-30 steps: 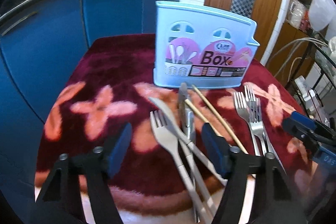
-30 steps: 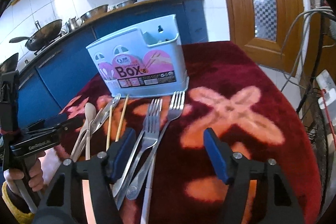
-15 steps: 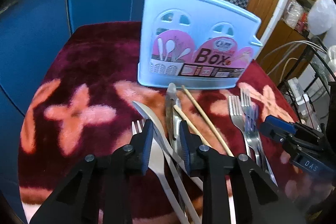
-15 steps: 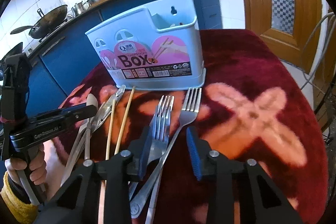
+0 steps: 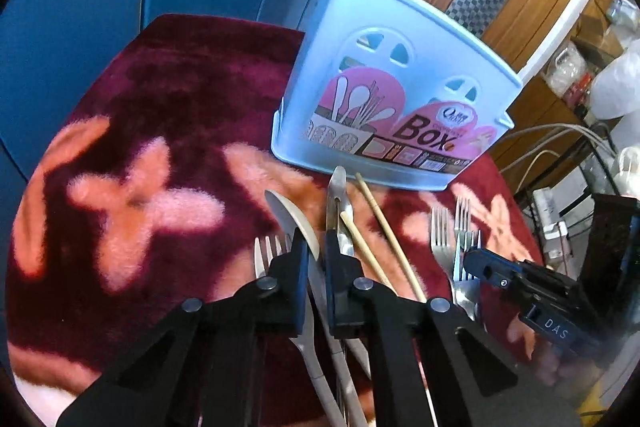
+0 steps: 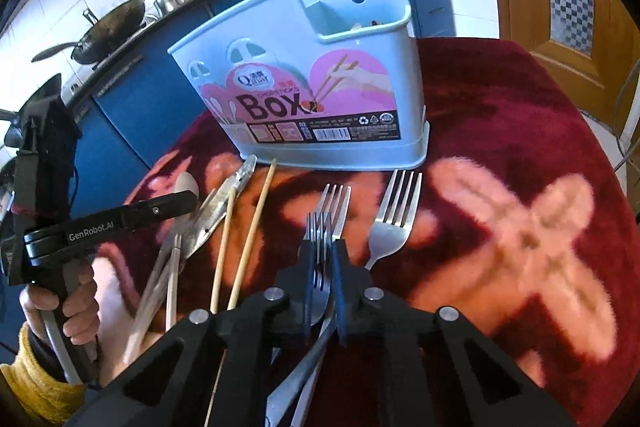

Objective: Organize utensils
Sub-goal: 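Grasp a white plastic spoon with the left tool while the right tool grasps a silver fork, then lift both utensils over the blue caddy and open both tools to drop them in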

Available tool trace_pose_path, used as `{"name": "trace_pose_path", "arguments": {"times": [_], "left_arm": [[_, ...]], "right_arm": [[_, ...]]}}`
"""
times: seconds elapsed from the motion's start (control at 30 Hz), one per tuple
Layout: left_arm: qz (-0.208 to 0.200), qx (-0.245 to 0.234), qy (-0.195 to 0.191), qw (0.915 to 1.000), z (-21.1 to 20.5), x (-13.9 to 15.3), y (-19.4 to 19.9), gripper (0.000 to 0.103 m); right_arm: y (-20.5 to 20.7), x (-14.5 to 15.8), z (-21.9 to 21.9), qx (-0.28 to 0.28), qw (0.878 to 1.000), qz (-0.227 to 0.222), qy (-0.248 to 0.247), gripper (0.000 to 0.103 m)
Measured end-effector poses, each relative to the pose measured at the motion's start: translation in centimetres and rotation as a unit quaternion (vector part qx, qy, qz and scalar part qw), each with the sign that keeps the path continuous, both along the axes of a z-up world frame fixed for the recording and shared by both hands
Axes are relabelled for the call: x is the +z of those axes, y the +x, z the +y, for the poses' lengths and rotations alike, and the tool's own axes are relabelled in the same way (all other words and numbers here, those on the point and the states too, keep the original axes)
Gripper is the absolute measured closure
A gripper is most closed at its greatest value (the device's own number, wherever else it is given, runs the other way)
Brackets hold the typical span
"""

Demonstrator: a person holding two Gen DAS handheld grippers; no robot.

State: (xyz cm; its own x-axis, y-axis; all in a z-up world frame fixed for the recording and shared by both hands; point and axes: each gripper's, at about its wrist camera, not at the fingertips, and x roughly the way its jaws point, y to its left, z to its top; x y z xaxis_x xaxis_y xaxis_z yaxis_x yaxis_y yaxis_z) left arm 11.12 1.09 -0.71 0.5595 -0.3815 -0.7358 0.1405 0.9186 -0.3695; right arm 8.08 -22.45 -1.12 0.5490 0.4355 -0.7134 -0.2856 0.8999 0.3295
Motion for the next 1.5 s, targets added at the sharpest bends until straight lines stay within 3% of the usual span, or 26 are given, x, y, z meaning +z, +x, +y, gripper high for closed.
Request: {"name": "trace_pose_path", "arguments": {"times": [0.3,0.67,1.03,1.27,1.5], "left_arm": [[-0.030,-0.038,-0.023,0.9986,0.7,1.4,-0.5,0.099],[-0.120,-0.080,-0.028,0.9892,0.7,5.4,-3.5,0.101],[-0.185,-0.054,-0.033,0.9807,1.3,9.5,-5.4,0.101],[-0.225,-0.026,-0.032,0.9734,1.8,13.2,-4.8,0.101],[-0.263,0.001,-0.012,0.9647,1.4,16.6,-1.7,0.101]], "right_arm": [[-1.8,1.7,-0.3,-0.041,0.998,-0.040,0.010,0.096],[-6.6,6.5,-0.1,-0.124,0.982,-0.143,-0.016,0.097],[-9.2,11.8,1.1,-0.138,0.956,-0.251,-0.060,0.098],[-8.0,15.3,1.1,-0.134,0.941,-0.299,-0.082,0.099],[-5.6,18.4,0.5,-0.152,0.922,-0.338,-0.112,0.099]]}}
